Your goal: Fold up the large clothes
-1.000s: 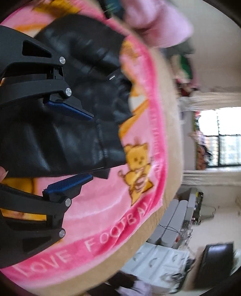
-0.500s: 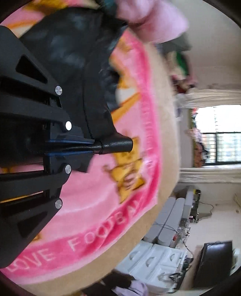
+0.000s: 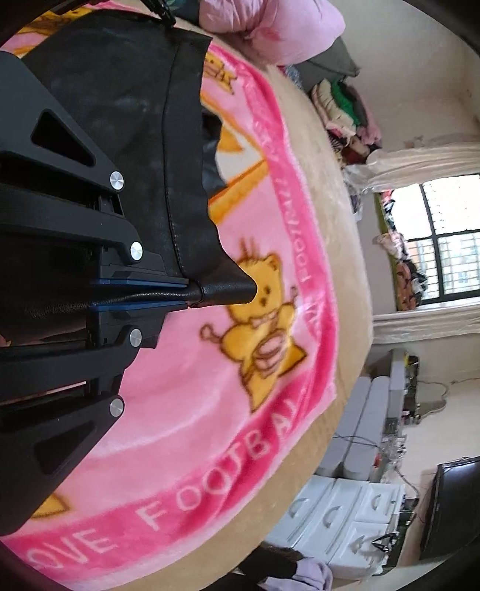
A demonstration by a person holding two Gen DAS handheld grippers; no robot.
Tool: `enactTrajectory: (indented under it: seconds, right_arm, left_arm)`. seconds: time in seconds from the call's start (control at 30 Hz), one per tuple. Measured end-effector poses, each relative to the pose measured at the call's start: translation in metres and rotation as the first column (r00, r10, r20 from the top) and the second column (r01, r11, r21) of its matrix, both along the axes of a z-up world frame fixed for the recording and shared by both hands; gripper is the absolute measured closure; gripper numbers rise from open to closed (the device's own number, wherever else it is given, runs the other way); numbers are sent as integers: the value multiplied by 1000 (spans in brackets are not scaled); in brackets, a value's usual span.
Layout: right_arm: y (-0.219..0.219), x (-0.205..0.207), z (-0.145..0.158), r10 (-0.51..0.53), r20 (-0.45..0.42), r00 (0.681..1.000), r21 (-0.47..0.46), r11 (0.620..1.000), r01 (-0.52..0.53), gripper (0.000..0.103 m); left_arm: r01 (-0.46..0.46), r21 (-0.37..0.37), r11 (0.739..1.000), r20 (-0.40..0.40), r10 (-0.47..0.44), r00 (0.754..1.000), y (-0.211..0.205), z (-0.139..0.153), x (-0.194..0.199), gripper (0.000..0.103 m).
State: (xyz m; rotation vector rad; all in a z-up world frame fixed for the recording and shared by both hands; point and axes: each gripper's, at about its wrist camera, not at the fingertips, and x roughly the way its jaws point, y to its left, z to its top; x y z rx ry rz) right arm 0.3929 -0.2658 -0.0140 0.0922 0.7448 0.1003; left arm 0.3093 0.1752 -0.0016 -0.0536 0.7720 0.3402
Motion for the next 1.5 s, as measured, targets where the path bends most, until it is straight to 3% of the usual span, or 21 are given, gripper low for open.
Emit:
enactTrajectory:
  seconds: [0.03,0.13,0.23,0.3,0.37,0.6,0.73,0.8,0.9,1.0,1.3,1.5]
  right_arm:
    - [0,2,-6,0,-15,1000,0,1000,0,97]
    - [-1,5,-16,-8,-48,999,-5,1000,8,93]
    - [1,4,-17,-17,-53,998,-21,1000,16,87]
    - [-1,2,-15,-26,-46,999,-19,1000,26,74]
    - [-3,-1,-12,-30,-47,998,-11,999,30,67]
    - [2,-21,15,-11,24,1000,-11,1000,11,52]
    - [13,-38,30,45,59,997,10,999,-45,43]
    - [22,-48,36,78,77,994,-4,997,-78,39]
    - [32,-62,43,116,94,989,-34,993,-113,33]
    - [41,-71,46,145,97,985,-42,989,-142,32]
    - [51,-89,42,174,86,981,-83,983,-167,32]
    - [49,-100,30,181,48,982,-49,983,-179,32]
  left_arm:
    - [-23,43,999,-13,23,1000,3,-4,3,103]
    - [-47,-71,996,-48,43,998,25,-16,7,103]
    - [-55,-99,994,-49,50,998,31,-18,5,103]
    - [-50,-129,990,-42,45,998,32,-14,3,103]
    - [-49,-146,988,-23,46,999,33,-5,-2,103]
    - [-11,-165,986,53,20,998,20,34,-17,63]
    - [40,-143,989,68,-31,997,-3,49,-22,45]
    - [63,-141,988,69,-54,996,-13,52,-24,31]
    - [98,-138,986,62,-90,994,-32,54,-29,21]
    - [124,-143,982,56,-117,992,-47,51,-37,17]
    - [185,-97,978,32,-183,983,-77,43,-49,17]
    - [202,-103,974,14,-201,979,-83,36,-50,17]
